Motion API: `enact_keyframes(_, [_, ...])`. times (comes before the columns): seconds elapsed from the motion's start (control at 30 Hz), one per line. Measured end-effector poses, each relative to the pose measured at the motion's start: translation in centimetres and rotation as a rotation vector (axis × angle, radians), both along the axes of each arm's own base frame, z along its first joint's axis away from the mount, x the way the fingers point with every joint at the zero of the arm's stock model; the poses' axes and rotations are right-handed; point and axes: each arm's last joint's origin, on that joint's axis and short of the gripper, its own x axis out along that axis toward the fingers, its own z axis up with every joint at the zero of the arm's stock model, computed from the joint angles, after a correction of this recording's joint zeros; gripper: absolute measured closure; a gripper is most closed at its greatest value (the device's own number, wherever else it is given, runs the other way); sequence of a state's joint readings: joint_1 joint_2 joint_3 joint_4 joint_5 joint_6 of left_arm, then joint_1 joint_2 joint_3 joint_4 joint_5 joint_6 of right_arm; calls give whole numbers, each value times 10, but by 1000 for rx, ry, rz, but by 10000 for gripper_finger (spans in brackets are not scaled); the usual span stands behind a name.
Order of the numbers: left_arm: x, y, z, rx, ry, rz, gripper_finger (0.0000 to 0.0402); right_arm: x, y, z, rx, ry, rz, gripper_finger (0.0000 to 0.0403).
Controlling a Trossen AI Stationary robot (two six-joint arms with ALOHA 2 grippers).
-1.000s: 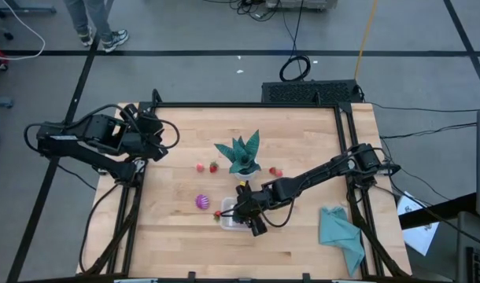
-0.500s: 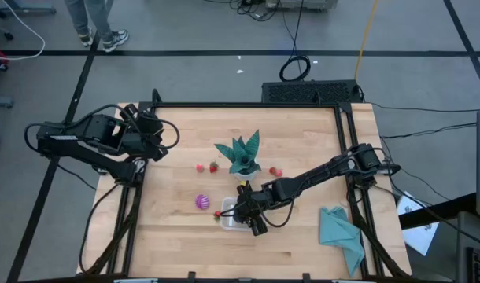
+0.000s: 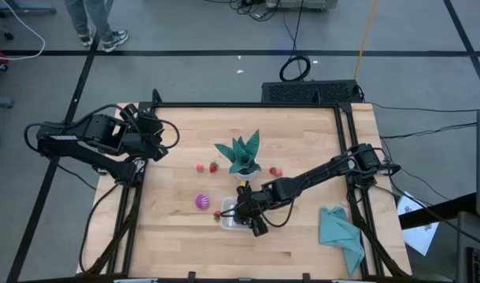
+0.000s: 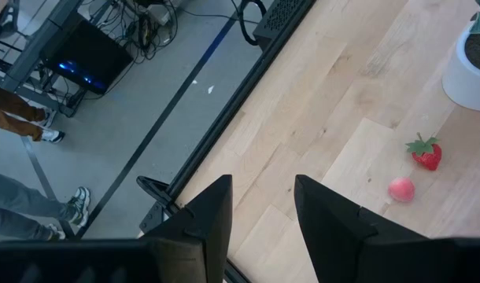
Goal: Pick and placing Produce into tupperware
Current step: Put the purple grapes into the transparent bin
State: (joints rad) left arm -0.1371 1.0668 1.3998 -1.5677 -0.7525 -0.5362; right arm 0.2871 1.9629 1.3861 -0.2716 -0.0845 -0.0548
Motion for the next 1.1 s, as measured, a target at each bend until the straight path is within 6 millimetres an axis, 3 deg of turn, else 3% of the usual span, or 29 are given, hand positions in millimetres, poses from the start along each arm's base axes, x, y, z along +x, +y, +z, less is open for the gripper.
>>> enact_keyframes(1.1, [0, 0, 0, 0, 0, 0, 256, 0, 0, 0, -8, -9, 13, 167])
